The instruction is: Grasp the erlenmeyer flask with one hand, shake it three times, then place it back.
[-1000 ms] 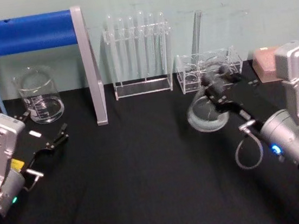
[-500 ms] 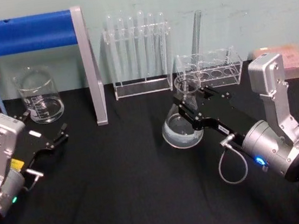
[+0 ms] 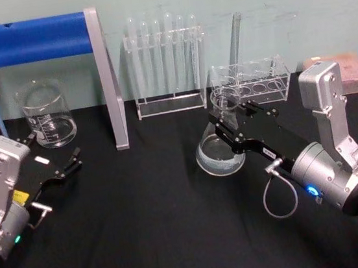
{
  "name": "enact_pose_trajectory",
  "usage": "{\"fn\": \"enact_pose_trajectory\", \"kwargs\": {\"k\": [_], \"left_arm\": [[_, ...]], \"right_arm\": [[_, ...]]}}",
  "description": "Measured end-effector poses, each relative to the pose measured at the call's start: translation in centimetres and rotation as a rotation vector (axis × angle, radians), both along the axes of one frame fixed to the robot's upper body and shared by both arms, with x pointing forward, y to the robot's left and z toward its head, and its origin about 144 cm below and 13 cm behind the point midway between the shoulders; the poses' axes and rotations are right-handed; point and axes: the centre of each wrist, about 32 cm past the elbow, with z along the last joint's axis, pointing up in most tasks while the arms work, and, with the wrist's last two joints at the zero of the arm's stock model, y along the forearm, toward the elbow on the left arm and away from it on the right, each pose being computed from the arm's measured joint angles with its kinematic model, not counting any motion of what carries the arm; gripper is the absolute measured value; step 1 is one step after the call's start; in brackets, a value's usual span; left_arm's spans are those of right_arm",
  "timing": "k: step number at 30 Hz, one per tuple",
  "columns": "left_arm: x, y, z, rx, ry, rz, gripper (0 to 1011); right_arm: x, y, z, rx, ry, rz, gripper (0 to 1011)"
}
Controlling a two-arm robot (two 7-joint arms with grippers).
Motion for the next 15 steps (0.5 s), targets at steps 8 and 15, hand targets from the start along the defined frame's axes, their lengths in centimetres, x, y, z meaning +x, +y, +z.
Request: {"fn": "enact_pose_trajectory", "kwargs": {"k": [8, 15], "left_arm": [[0.00, 0.00, 0.00, 0.000, 0.000, 0.000, 1001], [0.00, 0.00, 0.00, 0.000, 0.000, 0.000, 1001]], "right_arm": [[0.03, -0.06, 0.02, 0.001, -0.001, 0.004, 449], [-0.02, -0.39, -0.05, -0.004, 0.005, 0.023, 450]]}}
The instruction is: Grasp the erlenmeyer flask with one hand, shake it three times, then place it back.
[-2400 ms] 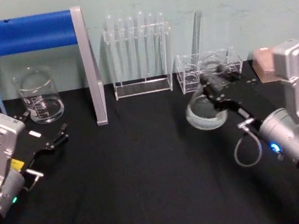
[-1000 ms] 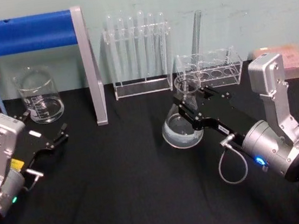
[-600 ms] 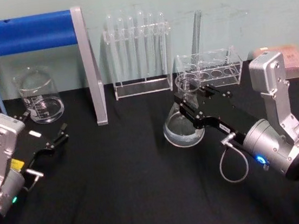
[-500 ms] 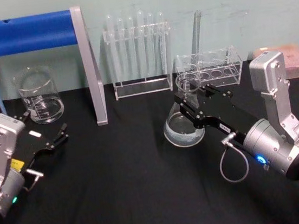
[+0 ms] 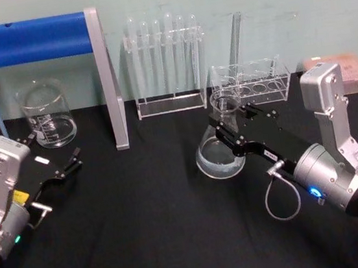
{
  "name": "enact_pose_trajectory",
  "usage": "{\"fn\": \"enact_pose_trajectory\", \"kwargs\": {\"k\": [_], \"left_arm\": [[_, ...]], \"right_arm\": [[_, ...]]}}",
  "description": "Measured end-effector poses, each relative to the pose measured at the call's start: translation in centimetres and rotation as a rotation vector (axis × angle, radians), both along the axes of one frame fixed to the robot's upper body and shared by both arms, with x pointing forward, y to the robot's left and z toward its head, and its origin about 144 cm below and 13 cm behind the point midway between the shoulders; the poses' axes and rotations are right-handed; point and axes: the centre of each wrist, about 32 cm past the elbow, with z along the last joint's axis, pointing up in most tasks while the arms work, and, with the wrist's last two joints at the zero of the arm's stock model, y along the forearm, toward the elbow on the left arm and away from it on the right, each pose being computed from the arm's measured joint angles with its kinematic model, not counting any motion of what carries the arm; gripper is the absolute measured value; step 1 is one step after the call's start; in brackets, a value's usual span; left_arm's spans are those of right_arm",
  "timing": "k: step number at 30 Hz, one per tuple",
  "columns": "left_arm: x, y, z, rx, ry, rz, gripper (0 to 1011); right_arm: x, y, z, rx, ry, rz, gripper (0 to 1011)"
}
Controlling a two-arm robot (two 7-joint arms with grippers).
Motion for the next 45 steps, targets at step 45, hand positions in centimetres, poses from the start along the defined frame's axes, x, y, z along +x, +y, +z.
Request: {"fn": "enact_pose_trajectory", "kwargs": {"k": [45], "left_arm": [[0.0, 0.0, 0.0, 0.000, 0.000, 0.000, 1001]], "right_arm": [[0.2, -2.7, -2.4, -0.069, 0.058, 0.191, 449]]}}
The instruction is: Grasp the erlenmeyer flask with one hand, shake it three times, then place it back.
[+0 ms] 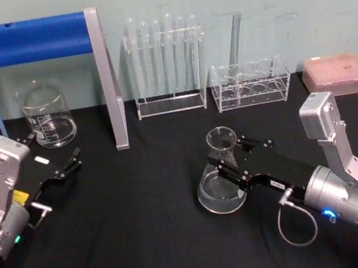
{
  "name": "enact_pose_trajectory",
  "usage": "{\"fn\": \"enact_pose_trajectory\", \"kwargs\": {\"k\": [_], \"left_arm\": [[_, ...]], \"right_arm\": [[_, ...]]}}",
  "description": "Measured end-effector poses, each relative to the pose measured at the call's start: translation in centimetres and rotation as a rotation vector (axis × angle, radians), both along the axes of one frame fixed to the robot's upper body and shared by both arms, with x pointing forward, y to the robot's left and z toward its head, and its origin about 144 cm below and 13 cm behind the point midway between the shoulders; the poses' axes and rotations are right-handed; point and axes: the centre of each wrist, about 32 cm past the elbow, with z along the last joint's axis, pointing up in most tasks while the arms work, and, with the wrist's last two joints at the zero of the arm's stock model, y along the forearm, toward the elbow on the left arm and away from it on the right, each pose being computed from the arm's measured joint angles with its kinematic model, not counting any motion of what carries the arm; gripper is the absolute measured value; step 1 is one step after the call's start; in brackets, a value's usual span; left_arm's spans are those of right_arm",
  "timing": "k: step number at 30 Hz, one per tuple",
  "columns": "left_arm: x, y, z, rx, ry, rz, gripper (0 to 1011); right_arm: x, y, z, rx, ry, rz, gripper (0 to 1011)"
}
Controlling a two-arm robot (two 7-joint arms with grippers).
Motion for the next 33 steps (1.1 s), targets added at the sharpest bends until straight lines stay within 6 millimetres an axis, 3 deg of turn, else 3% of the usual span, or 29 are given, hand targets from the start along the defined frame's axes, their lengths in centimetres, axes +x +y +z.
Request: {"fn": "enact_pose_trajectory", "kwargs": {"k": [33], "left_arm": [[0.00, 0.00, 0.00, 0.000, 0.000, 0.000, 1001]], "right_arm": [[0.44, -0.09, -0.98, -0.024, 0.025, 0.039, 449]]}}
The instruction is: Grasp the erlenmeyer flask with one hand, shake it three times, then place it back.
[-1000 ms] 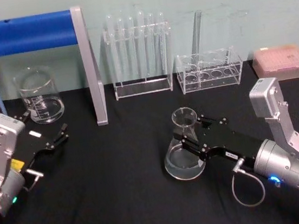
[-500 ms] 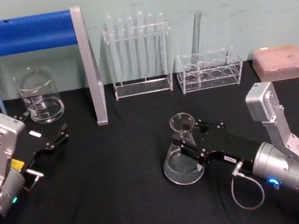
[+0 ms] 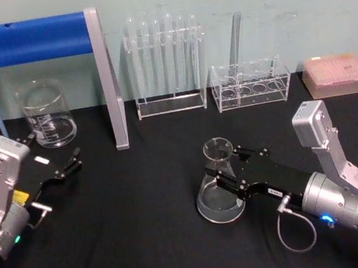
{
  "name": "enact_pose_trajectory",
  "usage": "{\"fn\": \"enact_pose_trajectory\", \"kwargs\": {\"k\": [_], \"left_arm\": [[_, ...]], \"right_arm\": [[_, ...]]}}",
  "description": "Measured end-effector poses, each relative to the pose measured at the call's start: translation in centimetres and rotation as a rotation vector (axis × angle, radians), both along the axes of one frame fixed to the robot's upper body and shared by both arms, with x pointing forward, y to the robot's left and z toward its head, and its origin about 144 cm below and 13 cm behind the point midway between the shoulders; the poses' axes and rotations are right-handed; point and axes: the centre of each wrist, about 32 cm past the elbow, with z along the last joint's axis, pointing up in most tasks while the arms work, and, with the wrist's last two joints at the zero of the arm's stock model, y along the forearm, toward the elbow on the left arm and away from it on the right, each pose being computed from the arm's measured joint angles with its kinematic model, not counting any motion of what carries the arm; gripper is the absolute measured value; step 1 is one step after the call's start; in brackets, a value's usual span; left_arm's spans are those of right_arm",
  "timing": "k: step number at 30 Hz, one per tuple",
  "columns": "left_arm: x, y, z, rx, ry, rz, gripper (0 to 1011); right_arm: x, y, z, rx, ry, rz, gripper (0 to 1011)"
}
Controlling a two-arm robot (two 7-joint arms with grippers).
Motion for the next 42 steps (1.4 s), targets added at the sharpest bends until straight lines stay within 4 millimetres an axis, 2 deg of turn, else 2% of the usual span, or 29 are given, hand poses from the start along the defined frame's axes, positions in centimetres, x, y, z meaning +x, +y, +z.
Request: {"fn": "enact_pose_trajectory", "kwargs": {"k": [42], "left_arm": [[0.00, 0.00, 0.00, 0.000, 0.000, 0.000, 1001]], "right_arm": [[-0.29, -0.23, -0.16, -0.002, 0.025, -0.030, 449]]}}
